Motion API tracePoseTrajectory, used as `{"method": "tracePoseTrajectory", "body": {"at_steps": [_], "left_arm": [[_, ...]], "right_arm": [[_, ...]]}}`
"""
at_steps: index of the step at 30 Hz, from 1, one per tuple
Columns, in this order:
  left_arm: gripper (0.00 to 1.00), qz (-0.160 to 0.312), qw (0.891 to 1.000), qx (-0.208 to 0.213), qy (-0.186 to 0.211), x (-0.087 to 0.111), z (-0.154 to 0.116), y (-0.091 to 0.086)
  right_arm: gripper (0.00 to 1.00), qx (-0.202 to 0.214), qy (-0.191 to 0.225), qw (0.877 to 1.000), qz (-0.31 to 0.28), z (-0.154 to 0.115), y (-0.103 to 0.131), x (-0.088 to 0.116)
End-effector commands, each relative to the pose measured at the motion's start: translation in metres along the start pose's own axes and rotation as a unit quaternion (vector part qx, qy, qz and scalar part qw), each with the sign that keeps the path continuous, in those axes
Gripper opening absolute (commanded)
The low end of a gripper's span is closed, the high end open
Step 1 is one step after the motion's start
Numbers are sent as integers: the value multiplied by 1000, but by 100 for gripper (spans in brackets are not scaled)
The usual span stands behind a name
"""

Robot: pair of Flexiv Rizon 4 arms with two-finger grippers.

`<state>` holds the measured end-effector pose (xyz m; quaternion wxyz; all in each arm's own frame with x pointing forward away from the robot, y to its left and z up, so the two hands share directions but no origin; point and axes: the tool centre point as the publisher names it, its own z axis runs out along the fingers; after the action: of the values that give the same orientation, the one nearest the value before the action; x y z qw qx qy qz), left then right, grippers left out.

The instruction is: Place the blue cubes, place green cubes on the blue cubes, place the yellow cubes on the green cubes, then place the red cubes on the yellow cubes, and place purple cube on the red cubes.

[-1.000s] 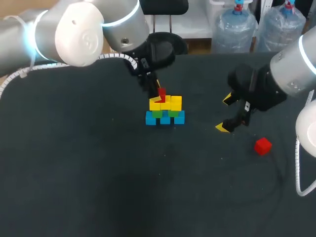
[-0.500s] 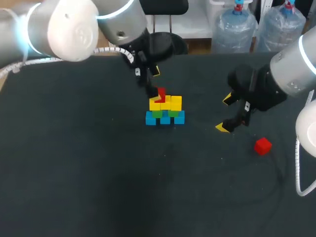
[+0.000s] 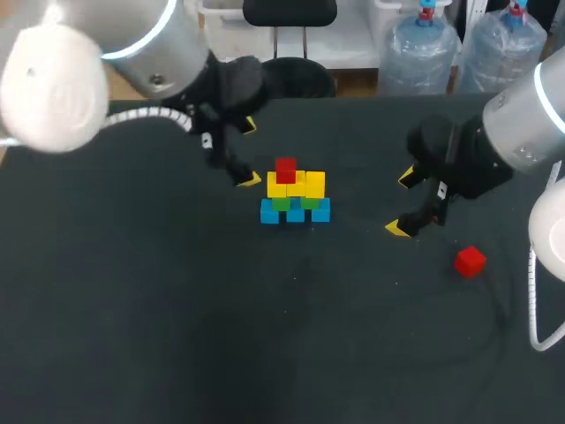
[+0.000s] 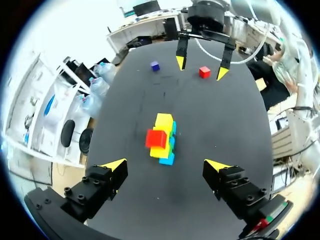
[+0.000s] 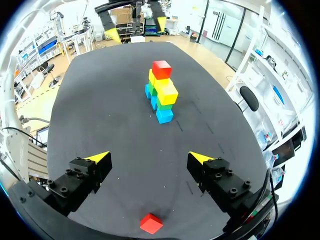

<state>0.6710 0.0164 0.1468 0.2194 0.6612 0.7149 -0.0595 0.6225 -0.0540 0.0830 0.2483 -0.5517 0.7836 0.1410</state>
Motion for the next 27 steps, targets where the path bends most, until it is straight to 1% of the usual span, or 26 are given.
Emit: {"method": "tracePoseTrajectory", "body": {"at_steps": [1,2,3,8,11,13,16,19,27], "left_arm": [[100,-23,996,-81,-40,20,-19,-30],[100,-31,995,-88,-44,22,-21,-33],[100,-39,994,-99,-40,24,-23,-36],[100,-69,987,-134,-58,31,-33,-46],[100,-79,984,-144,-65,32,-38,-50],[100,-80,983,-146,-76,32,-40,-52],[100,-83,983,-145,-78,32,-42,-53],[100,-77,982,-147,-90,28,-45,-56],[100,-74,982,-147,-91,25,-46,-56]], "right_arm": [[100,1,0,1000,0,0,1,0],[100,1,0,1000,0,0,1,0],[100,1,0,1000,0,0,1,0],[100,1,0,1000,0,0,1,0],[100,1,0,1000,0,0,1,0],[100,1,0,1000,0,0,1,0],[100,1,0,1000,0,0,1,0],[100,1,0,1000,0,0,1,0],[100,1,0,1000,0,0,1,0]]}}
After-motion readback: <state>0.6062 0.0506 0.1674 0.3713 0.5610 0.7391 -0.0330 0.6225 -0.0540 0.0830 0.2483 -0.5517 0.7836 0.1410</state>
